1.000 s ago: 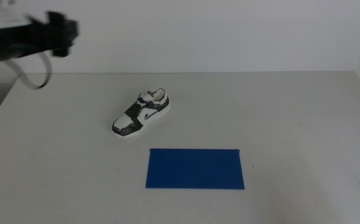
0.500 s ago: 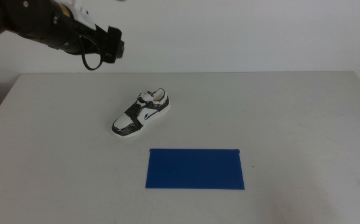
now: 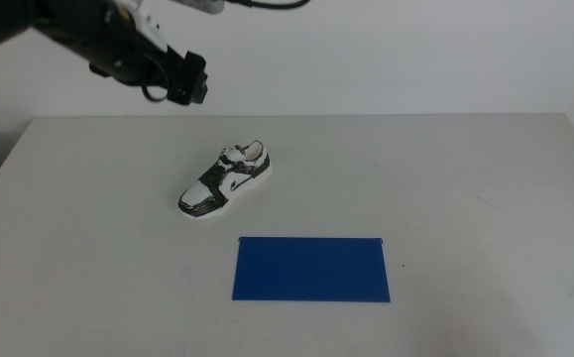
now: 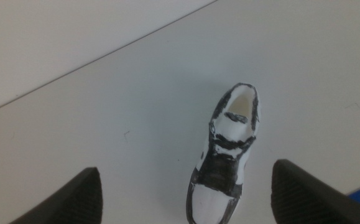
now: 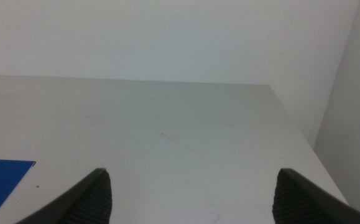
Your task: Use one arm to grab the shoe from the table and place it on the mat.
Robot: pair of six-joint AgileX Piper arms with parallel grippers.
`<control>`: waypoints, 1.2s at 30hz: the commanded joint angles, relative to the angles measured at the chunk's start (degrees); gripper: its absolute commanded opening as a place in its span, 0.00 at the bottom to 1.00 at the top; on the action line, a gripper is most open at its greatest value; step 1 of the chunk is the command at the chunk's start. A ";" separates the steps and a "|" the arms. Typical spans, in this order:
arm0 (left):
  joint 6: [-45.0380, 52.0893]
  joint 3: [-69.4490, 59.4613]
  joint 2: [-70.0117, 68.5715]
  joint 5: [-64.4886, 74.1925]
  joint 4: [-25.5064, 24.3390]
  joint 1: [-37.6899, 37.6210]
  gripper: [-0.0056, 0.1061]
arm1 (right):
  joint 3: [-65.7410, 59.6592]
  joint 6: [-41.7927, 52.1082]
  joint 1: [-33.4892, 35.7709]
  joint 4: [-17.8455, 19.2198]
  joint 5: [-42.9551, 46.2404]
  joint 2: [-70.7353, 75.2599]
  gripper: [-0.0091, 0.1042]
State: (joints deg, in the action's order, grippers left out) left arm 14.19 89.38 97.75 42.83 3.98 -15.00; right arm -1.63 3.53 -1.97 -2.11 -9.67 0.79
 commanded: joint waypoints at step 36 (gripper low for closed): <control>7.80 32.49 31.48 24.92 9.32 -0.36 0.87 | 0.54 0.73 -0.26 0.49 4.52 1.20 0.67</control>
State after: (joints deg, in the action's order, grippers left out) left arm 21.50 120.11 132.61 68.83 11.75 -14.99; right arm -1.63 3.53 -1.97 -2.11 -9.67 0.79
